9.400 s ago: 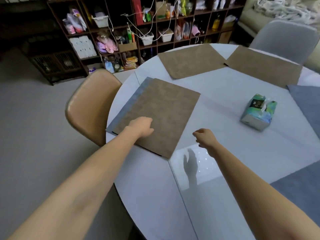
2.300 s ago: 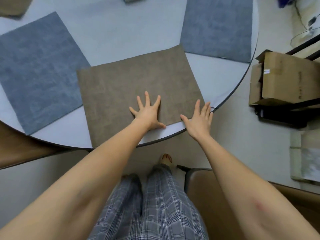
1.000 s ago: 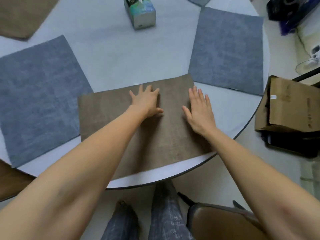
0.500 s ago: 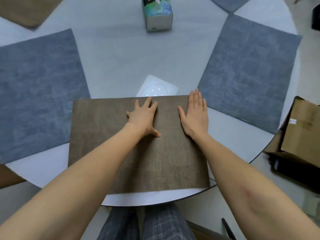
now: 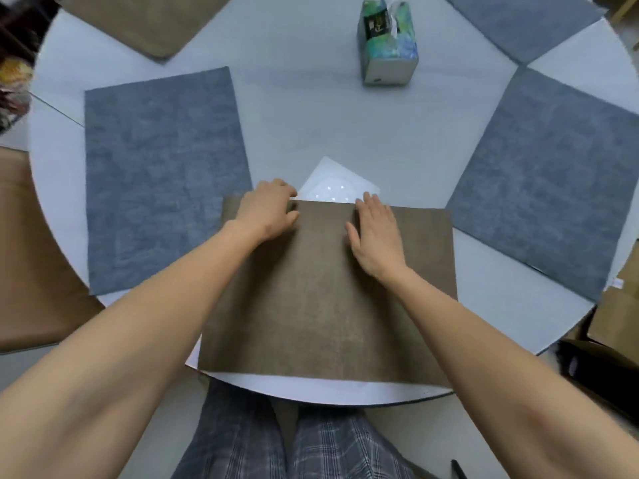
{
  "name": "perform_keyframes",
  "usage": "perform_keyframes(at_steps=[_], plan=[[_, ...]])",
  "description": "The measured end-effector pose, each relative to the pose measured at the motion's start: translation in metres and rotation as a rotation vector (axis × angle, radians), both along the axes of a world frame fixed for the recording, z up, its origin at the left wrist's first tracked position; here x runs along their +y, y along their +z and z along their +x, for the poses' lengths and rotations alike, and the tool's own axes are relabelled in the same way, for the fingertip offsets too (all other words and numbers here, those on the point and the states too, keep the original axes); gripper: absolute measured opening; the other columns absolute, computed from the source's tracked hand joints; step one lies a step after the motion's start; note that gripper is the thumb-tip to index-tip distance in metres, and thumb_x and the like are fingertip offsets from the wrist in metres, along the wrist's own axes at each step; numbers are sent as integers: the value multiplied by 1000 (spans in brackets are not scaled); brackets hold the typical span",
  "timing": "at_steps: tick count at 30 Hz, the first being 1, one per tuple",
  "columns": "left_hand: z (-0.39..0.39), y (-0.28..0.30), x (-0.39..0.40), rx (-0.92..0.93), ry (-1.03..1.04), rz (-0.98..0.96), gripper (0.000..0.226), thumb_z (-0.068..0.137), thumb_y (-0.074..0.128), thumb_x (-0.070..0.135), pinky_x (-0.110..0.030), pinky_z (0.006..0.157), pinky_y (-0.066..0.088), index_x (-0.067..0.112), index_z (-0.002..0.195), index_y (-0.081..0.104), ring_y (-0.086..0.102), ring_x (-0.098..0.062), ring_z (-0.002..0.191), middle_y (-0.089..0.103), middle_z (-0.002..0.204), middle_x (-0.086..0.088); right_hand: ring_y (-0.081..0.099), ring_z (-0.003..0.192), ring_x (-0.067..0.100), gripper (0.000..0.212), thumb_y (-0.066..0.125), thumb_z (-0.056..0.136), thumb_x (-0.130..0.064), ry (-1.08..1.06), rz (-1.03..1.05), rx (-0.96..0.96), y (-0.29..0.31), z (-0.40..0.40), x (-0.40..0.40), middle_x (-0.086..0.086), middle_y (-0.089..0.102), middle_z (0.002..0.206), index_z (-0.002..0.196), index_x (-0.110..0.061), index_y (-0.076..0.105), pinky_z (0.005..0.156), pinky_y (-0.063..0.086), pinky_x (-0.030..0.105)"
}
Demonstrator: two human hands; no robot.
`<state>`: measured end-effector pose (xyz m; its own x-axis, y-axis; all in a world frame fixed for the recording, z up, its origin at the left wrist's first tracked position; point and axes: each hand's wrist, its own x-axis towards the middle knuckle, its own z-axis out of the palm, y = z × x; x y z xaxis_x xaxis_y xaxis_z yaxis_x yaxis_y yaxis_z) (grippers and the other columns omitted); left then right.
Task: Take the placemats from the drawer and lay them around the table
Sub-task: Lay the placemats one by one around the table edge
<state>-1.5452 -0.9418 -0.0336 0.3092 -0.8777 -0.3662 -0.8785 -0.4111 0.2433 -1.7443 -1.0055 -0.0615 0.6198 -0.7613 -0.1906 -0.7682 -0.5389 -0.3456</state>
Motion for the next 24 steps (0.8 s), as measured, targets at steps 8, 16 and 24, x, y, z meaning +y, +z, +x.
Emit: perform_keyframes(at_steps=[8, 16, 24], plan=[[164, 0, 73, -58, 262, 80, 43, 90, 59, 30, -47, 101, 40, 9, 128, 53, 41, -37, 128, 42, 139, -15, 42, 127, 35, 53, 52, 94, -30, -188, 353, -103, 11, 197, 39, 19, 43, 137, 135, 0, 40, 101, 36, 38], [243, -9, 97, 70, 241, 213, 83, 85, 65, 45, -63, 113, 19, 18, 150, 22, 4, -38, 147, 6, 160, -12, 36, 128, 36, 65, 69, 81, -34, -610, 341, 7, 3, 286, 34, 21, 40, 135, 128, 0, 40, 101, 35, 37], [234, -31, 102, 135, 209, 262, 100, 86, 53, 64, -71, 109, 6, 25, 153, -10, -18, -44, 144, -26, 157, -13, 58, 79, 25, 22, 58, 76, -9, -741, 387, -315, -16, 299, 25, 9, 61, 87, 96, 0, 61, 62, 41, 29]])
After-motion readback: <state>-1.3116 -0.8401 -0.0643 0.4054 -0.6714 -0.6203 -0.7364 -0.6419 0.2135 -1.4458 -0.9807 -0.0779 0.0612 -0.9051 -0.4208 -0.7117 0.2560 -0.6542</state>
